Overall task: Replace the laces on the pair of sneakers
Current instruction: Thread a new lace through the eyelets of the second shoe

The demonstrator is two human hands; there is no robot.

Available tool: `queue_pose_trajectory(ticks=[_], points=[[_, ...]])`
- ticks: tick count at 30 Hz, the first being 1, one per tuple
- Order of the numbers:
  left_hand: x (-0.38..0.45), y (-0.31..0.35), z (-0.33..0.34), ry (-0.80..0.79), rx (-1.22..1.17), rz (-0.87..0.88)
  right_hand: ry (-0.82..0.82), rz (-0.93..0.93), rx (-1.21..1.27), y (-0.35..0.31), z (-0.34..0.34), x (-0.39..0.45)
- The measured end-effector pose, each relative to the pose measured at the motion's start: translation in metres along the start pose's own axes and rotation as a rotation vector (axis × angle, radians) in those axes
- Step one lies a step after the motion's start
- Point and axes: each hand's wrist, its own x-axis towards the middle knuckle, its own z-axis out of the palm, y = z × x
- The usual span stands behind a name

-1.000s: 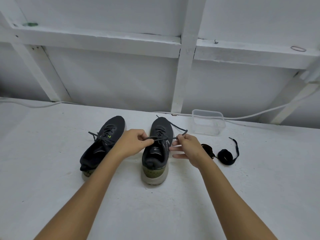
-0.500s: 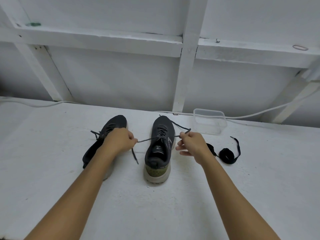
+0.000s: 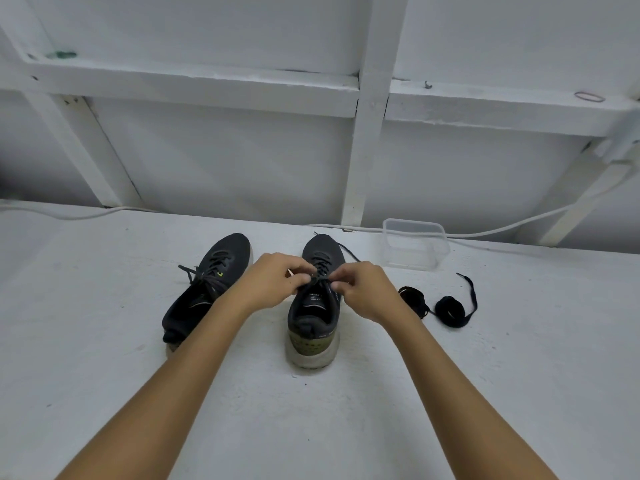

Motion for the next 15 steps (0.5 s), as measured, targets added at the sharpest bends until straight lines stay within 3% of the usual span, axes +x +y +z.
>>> queue_pose_trajectory(ticks=[8, 15], points=[[0.006, -0.009, 0.003, 0.020, 0.239, -0.007, 0.060, -0.006, -0.218, -0.001, -0.011, 0.000], [-0.006, -0.014, 0.009, 0.079, 0.219, 0.030, -0.010, -0.043, -0.147, 0.006, -0.009, -0.001]])
